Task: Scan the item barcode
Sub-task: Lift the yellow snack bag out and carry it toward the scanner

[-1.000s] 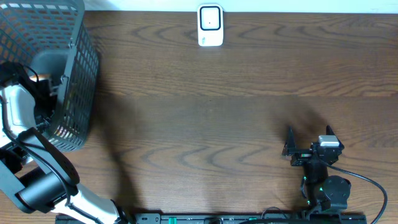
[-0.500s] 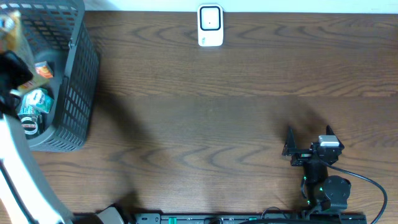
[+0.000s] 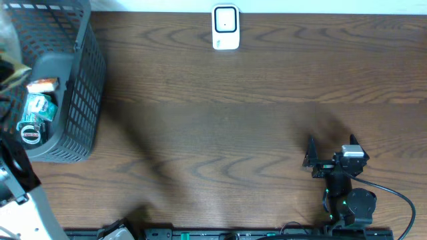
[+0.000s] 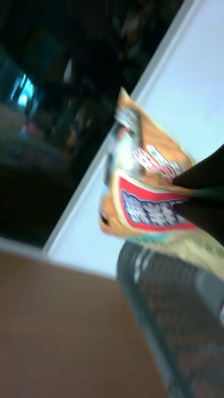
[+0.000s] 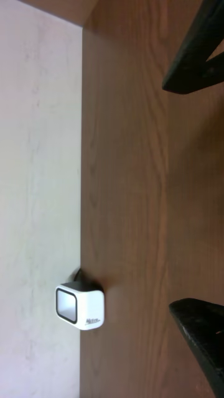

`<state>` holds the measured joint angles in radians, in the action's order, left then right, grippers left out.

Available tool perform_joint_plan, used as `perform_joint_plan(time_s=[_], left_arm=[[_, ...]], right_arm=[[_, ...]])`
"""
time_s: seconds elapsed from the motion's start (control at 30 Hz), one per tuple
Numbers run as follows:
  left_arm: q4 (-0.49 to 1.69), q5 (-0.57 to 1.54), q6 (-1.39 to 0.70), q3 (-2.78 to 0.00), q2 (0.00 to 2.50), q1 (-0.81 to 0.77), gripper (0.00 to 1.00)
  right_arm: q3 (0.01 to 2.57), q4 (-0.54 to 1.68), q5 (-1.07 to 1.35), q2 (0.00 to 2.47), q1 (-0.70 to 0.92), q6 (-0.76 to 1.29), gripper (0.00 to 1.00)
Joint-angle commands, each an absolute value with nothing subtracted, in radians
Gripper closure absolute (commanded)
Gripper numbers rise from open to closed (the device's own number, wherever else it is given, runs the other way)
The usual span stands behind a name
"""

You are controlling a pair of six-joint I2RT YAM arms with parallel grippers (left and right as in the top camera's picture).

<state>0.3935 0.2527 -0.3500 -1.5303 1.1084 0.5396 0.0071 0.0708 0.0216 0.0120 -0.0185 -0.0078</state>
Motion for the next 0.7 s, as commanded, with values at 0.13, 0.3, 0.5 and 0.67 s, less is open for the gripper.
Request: perform_joint_plan(time_s=[0.13, 0.3, 0.5, 0.67], left_arm=[[0.406, 0.514, -0.414, -1.548, 1.153, 0.350, 0.93], [0.468, 0.524, -0.413, -1.547, 1.235, 0.103, 0.92], [0.470, 0.524, -0.413, -1.547, 1.356, -0.050, 0.93], [0.522, 0.523, -0.413, -1.547, 1.434, -0.078, 0.92]], right_arm=[[0.006, 0.075, 0.014, 0.006, -0.022, 0.003, 0.01], [0.006, 0.075, 0.014, 0.006, -0.022, 0.003, 0.01], [0.006, 0.075, 0.014, 0.006, -0.022, 0.003, 0.01], [0.006, 0.075, 0.014, 0.006, -0.022, 0.003, 0.01]])
